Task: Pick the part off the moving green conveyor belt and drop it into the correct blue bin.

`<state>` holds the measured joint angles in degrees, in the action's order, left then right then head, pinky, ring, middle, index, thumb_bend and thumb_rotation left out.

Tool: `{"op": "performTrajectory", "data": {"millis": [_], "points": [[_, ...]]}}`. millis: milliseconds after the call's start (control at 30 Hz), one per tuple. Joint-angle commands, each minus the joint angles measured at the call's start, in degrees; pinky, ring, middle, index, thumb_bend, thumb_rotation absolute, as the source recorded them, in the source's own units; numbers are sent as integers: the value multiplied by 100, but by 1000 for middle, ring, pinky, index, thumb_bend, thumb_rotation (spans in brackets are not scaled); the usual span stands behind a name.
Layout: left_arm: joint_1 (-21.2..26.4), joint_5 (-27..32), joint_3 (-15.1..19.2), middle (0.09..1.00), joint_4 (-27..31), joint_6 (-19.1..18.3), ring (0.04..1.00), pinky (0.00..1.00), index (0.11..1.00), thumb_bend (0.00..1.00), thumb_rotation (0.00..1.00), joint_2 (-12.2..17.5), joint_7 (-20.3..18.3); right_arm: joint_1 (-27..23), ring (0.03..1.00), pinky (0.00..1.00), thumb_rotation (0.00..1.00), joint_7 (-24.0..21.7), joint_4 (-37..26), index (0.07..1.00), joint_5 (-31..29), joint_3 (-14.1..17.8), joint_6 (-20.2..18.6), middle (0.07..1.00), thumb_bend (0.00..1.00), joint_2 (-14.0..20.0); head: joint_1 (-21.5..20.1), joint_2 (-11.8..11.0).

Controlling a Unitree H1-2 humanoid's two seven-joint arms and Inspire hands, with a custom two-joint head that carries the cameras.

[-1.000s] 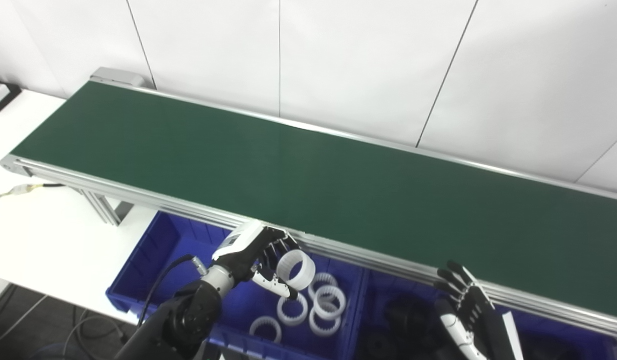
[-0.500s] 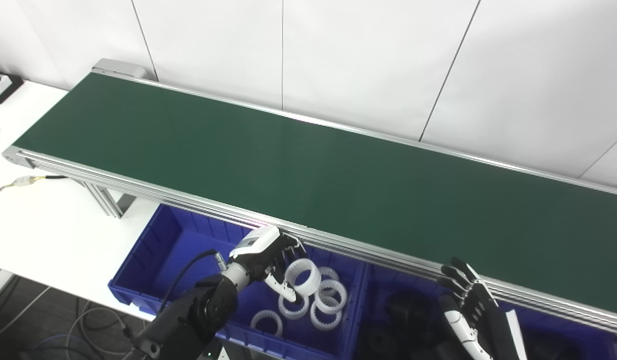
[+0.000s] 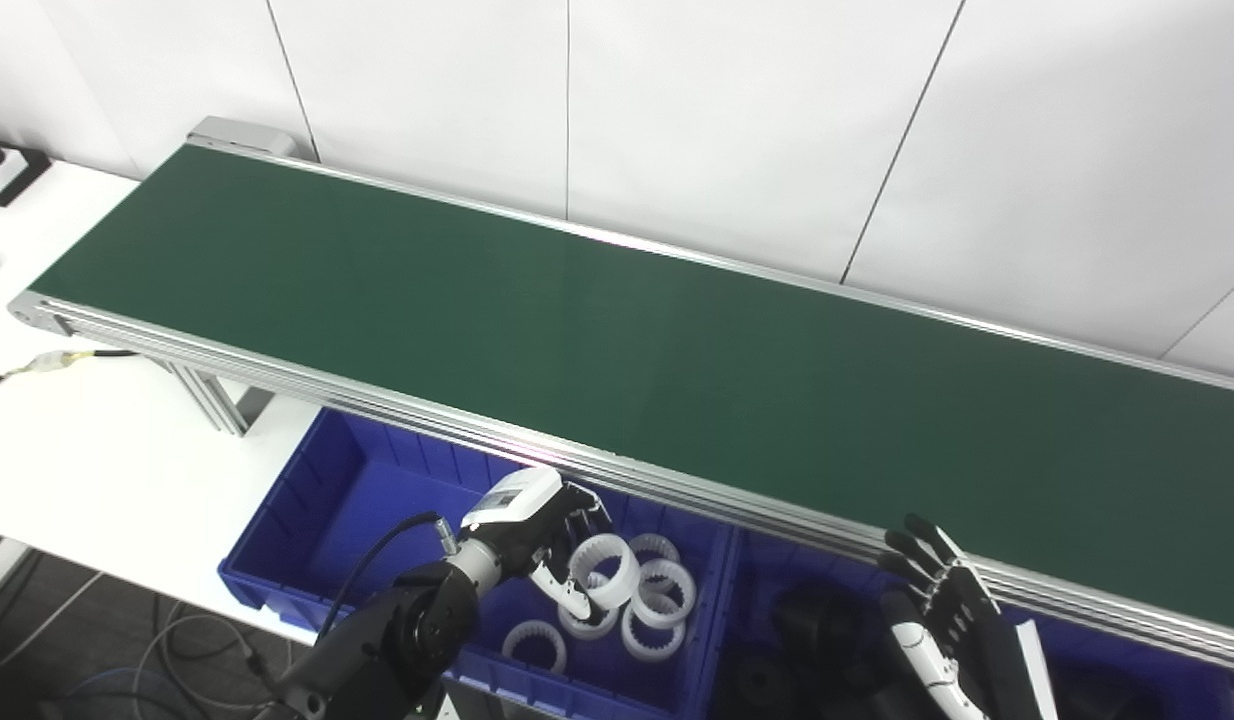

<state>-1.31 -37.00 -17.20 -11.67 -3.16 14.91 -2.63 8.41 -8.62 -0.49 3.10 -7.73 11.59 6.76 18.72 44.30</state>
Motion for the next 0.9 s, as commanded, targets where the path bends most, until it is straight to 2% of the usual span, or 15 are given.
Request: {"op": "performTrajectory", "data": {"millis": [0,33,100,167,233,500,600,633,667,733,767,867], "points": [[139,-132,-59,630,258,-137,609,650,671,775,108,122,-112,-87,786,723,570,-45,-102,875,-101,34,-11,829,552,23,1,-6],[141,-179,-94,771,300,-199,754,798,765,877,211,150,-178,-90,786,725,576,-46,-97,876,-94,34,-3,829,555,25,1,-6],[153,-264,-168,875,398,-359,856,913,841,952,291,209,-370,-90,784,724,580,-38,-95,876,-32,34,7,828,553,29,1,-10],[141,-267,-191,936,459,-419,908,978,896,990,347,232,-449,-87,782,721,575,-54,-92,876,-40,38,27,826,546,26,-9,-19],[130,-250,-197,958,487,-432,926,996,920,999,368,240,-465,-86,782,720,570,-67,-95,877,-60,39,26,827,543,21,-8,-32],[128,-352,-233,957,562,-545,927,998,937,995,359,251,-429,-91,779,719,575,-70,-78,879,-10,28,36,823,538,17,-42,-69],[86,-360,-206,946,604,-517,915,974,931,945,384,228,-332,-98,780,720,577,-71,-42,879,-14,24,48,825,542,5,-71,-95],[61,-314,-173,933,606,-452,907,962,927,900,434,207,-270,-97,781,719,577,-73,-38,879,-13,19,51,825,540,3,-92,-125],[16,-174,-101,932,626,-333,906,961,927,894,440,164,-197,-99,781,719,577,-73,-29,879,-10,16,62,826,539,1,-99,-132],[-60,88,24,921,647,-129,898,943,919,847,557,85,-72,-99,780,717,585,-67,0,878,2,13,95,824,549,0,-139,-173],[-148,337,131,918,682,99,896,938,917,841,573,-14,45,-101,779,717,587,-62,22,878,4,10,101,824,550,-9,-201,-214],[-359,955,360,874,719,741,833,743,870,789,689,-295,317,-105,776,711,587,-31,77,878,71,-13,134,821,551,-37,-328,-264]]}}
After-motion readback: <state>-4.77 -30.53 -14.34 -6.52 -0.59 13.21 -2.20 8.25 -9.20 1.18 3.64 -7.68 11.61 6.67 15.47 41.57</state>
